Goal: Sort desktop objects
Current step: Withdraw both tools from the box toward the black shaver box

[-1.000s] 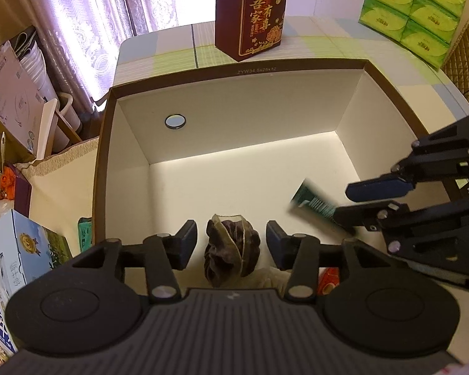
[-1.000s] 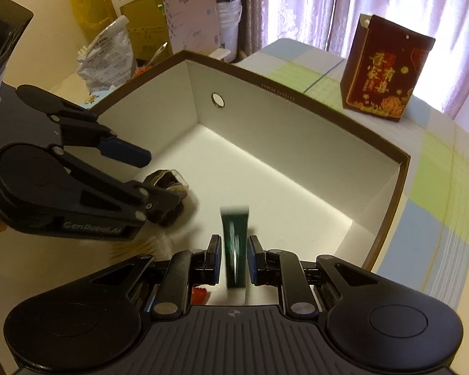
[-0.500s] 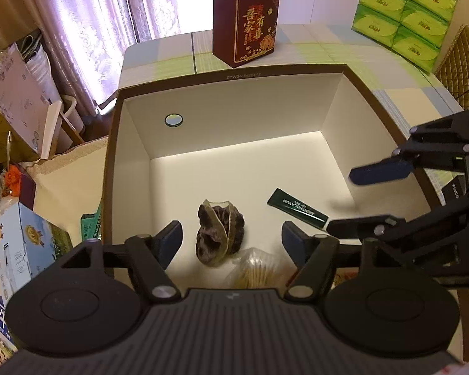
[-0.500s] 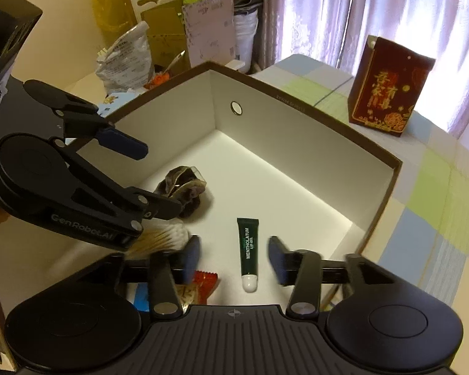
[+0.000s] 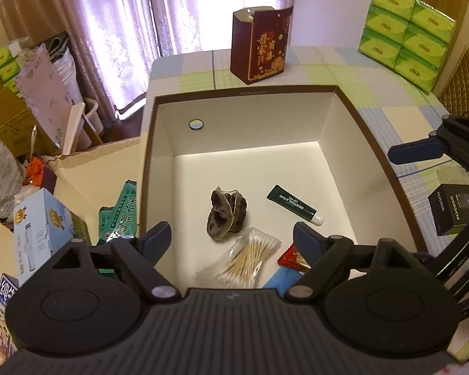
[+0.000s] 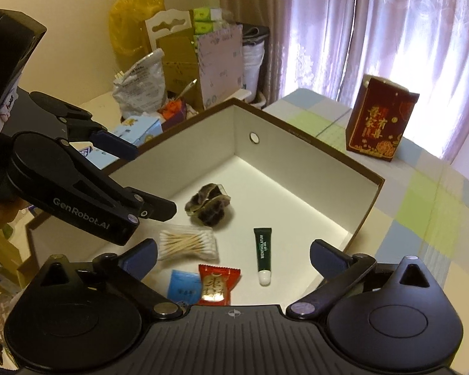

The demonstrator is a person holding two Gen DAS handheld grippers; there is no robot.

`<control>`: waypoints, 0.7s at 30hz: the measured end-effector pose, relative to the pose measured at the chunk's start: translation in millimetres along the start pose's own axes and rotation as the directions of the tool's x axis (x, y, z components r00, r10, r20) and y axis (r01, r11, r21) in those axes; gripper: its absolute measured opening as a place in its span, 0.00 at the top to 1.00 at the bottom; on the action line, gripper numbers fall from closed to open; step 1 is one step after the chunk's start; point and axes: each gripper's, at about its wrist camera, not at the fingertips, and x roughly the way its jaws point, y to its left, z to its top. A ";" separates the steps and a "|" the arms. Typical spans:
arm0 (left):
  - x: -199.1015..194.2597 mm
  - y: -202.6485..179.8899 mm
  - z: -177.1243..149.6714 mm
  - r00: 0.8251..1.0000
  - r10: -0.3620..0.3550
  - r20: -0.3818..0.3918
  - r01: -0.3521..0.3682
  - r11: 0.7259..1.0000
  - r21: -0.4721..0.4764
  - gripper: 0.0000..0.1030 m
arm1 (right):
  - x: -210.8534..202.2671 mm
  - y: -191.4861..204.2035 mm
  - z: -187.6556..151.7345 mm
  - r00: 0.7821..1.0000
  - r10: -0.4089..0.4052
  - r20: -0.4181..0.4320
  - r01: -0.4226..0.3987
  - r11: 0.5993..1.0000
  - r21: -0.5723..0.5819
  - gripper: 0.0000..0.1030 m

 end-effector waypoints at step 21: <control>-82.7 -25.8 -50.7 0.994 0.087 0.065 -0.080 0.992 -0.096 0.10 | -62.7 20.8 -42.2 0.999 0.035 0.024 -0.035 0.999 0.027 0.02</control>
